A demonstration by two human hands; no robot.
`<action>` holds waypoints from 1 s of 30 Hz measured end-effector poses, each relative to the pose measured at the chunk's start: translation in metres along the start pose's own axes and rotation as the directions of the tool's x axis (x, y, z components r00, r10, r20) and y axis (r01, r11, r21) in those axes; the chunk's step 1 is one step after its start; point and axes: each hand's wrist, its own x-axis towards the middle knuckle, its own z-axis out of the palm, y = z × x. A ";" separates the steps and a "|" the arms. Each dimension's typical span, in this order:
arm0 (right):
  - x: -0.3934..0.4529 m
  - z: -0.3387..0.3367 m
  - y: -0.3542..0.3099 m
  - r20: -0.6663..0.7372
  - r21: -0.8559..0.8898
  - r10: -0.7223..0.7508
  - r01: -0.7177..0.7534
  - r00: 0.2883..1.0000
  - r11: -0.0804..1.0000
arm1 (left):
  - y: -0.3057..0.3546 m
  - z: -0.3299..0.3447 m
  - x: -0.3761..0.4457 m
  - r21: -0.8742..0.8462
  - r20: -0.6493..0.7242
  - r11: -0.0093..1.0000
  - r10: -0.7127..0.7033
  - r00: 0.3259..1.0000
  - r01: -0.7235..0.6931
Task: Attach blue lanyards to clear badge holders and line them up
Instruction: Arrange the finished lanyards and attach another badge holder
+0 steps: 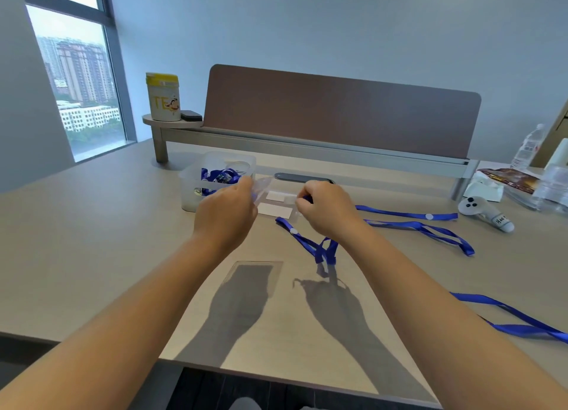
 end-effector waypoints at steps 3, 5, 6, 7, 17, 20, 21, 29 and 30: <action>0.002 -0.003 0.006 0.061 0.333 0.044 -0.062 0.997 0.941 | -0.004 0.003 0.001 -0.026 0.050 0.997 -0.070 0.996 0.071; 0.005 -0.001 0.013 0.128 0.473 0.106 -0.154 0.986 0.868 | -0.008 0.008 0.000 -0.025 0.117 0.995 -0.093 0.989 0.097; 0.007 0.003 0.017 0.151 0.507 0.137 -0.196 0.979 0.839 | -0.011 0.011 0.000 -0.025 0.149 0.994 -0.102 0.984 0.106; 0.009 0.008 0.022 0.174 0.535 0.169 -0.238 0.970 0.811 | -0.013 0.013 -0.001 -0.024 0.172 0.993 -0.108 0.979 0.114; 0.047 0.070 0.069 0.243 0.036 0.278 -0.295 0.929 0.955 | -0.031 0.045 0.018 -0.041 0.231 0.991 -0.112 0.967 0.125; 0.059 0.081 0.087 0.305 -0.162 0.298 -0.259 0.905 0.952 | -0.036 0.054 0.024 -0.057 0.235 0.990 -0.116 0.965 0.133; 0.063 0.084 0.092 0.333 -0.170 0.301 -0.257 0.894 0.951 | -0.038 0.056 0.025 -0.063 0.235 0.989 -0.115 0.965 0.133; 0.079 0.104 0.101 0.388 -0.092 0.199 -0.178 0.900 0.980 | -0.043 0.067 0.031 -0.099 0.213 0.987 -0.104 0.971 0.127; 0.079 0.104 0.099 0.378 -0.113 0.193 -0.162 0.906 0.980 | -0.043 0.067 0.031 -0.099 0.213 0.987 -0.106 0.971 0.129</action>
